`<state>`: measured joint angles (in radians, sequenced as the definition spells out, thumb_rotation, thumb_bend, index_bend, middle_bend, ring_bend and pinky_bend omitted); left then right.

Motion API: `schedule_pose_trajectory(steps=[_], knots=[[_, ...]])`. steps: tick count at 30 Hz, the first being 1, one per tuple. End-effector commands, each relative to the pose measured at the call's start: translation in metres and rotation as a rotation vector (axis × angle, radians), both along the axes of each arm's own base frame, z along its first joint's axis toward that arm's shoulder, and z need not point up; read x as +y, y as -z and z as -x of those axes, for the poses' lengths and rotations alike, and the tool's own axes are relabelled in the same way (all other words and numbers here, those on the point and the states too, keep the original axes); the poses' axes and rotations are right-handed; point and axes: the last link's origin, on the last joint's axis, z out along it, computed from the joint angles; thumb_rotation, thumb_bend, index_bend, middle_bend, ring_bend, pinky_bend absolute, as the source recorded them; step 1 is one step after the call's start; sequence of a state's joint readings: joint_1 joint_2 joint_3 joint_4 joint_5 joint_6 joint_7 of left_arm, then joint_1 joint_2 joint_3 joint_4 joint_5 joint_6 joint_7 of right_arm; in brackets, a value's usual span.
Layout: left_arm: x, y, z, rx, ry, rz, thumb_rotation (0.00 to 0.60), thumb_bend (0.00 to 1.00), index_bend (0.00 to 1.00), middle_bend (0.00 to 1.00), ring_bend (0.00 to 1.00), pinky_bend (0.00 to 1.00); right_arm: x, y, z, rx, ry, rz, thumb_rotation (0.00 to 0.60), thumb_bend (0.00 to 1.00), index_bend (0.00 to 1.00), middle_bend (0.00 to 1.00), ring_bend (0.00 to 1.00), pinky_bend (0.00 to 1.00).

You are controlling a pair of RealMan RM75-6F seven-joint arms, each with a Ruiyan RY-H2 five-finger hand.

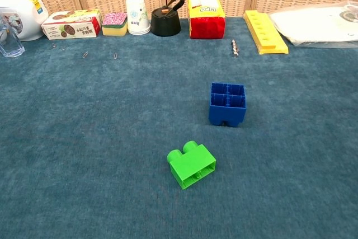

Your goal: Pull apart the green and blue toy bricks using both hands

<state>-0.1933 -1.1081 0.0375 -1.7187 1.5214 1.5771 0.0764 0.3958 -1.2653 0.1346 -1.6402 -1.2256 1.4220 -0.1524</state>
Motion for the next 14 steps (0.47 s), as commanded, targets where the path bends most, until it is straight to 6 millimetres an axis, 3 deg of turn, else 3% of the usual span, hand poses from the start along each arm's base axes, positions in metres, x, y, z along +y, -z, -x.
schedule_pose_trajectory(steps=[1,5,14], knots=[[-0.021,-0.016,0.024,-0.013,-0.07,-0.057,0.6,0.1,0.07,0.06,0.0,0.14,0.012,-0.003,0.006,0.023,0.019,0.002,0.518,0.19,0.22,0.26,0.21,0.21],[-0.04,-0.021,0.041,-0.029,-0.115,-0.087,0.6,0.1,0.07,0.06,0.0,0.14,0.032,-0.007,0.013,0.059,0.052,0.001,0.518,0.19,0.24,0.26,0.21,0.2],[-0.064,-0.025,0.064,-0.04,-0.186,-0.127,0.6,0.1,0.07,0.06,0.0,0.14,0.073,-0.016,0.029,0.078,0.112,0.027,0.519,0.19,0.26,0.28,0.21,0.2]])
